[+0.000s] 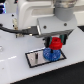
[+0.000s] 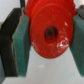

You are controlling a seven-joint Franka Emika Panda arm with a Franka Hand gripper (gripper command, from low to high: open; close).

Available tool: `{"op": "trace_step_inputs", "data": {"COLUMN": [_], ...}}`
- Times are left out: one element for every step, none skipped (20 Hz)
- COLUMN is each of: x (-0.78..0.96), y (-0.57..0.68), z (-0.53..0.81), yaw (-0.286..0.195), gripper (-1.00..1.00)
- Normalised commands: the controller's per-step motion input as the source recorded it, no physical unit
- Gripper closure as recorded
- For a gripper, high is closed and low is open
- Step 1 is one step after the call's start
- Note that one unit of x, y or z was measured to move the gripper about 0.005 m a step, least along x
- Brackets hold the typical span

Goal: Insert the blue gear onto the right peg, followed by the red gear

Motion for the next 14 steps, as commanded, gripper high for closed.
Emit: {"op": "trace_step_inputs", "data": {"x": [0.15,0.16,0.17,0.17,0.17,0.20,0.20,0.18,0.18,0.15,0.11,0.07,-0.01,-0.03], "y": [-0.12,-0.11,-0.14,-0.15,-0.12,-0.03,-0.06,0.02,0.09,0.22,0.08,0.08,-0.07,0.12], "z": [-0.14,-0.16,-0.16,-0.14,-0.19,-0.09,-0.10,-0.10,-0.11,0.02,-0.01,0.00,-0.02,0.20], "yaw": [0.000,0.000,0.000,0.000,0.000,0.000,0.000,0.000,0.000,0.000,0.000,0.000,0.000,0.000], "gripper": [1.00,1.00,1.00,1.00,1.00,1.00,1.00,1.00,1.00,1.00,1.00,1.00,1.00,1.00]}}
